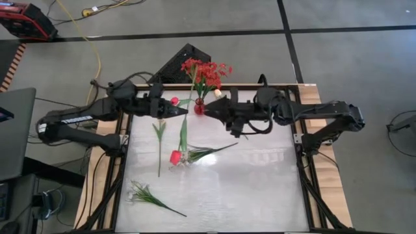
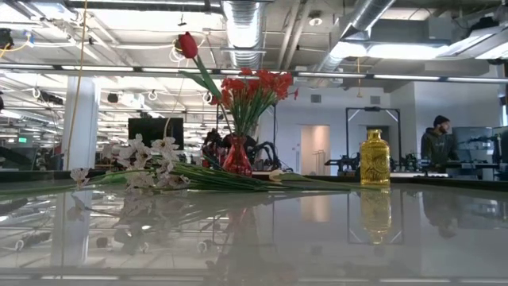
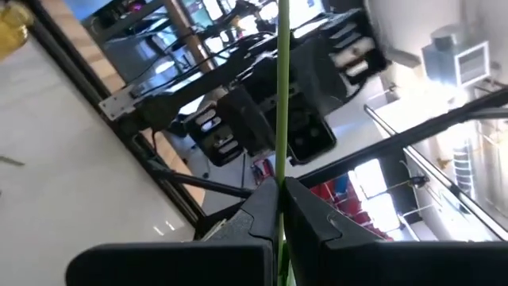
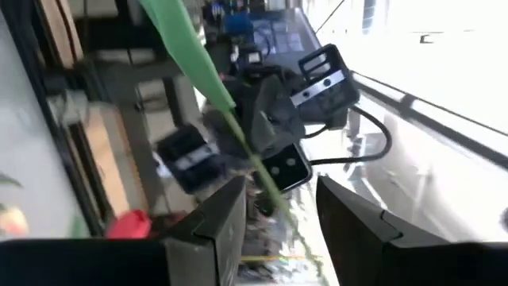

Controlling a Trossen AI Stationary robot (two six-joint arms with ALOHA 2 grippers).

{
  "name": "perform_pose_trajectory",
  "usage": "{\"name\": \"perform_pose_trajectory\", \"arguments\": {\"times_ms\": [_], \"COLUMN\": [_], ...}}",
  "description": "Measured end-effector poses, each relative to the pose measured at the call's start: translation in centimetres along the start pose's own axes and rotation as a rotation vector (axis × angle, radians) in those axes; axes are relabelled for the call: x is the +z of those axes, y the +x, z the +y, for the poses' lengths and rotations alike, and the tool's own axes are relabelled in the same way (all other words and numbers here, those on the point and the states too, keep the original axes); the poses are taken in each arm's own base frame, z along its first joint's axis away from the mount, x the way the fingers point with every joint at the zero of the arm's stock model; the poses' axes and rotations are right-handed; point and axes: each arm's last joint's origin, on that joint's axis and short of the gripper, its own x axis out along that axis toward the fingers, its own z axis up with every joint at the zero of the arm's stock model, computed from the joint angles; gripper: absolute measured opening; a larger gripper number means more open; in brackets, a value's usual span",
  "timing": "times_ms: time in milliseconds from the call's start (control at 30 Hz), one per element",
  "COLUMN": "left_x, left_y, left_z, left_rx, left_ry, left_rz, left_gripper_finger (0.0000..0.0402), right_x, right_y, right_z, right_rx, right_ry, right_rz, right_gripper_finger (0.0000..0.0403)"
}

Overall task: Sort flowers into vase by color
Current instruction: Put the pink flower into the red vase

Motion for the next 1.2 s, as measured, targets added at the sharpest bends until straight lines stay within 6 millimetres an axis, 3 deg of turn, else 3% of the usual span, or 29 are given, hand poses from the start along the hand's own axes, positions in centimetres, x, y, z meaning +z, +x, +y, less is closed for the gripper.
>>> {"name": "perform_pose_trajectory", "arguments": {"times_ms": [200,467,967,1200], "left_x": [-0.3,-0.3,-0.5,-0.7], "left_y": [1.8,2.0,1.9,1.9], "left_z": [1.2,1.4,1.9,2.2], "left_rx": [0.018,0.032,0.084,0.119], "left_ry": [-0.036,-0.032,-0.048,-0.056], "left_rz": [0.038,0.034,0.05,0.066], "left_gripper_finger": [0.0,0.0,0.0,0.0], "right_x": [-0.4,-0.2,-0.5,-0.4], "right_y": [2.1,3.2,4.0,4.4], "right_z": [1.9,3.2,4.2,4.9], "right_rx": [0.005,0.03,0.044,0.064], "right_ry": [-0.168,-0.178,-0.171,-0.164], "right_rz": [0.095,0.112,0.113,0.113], "right_gripper_finger": [0.0179,0.0171,0.0032,0.0057]}}
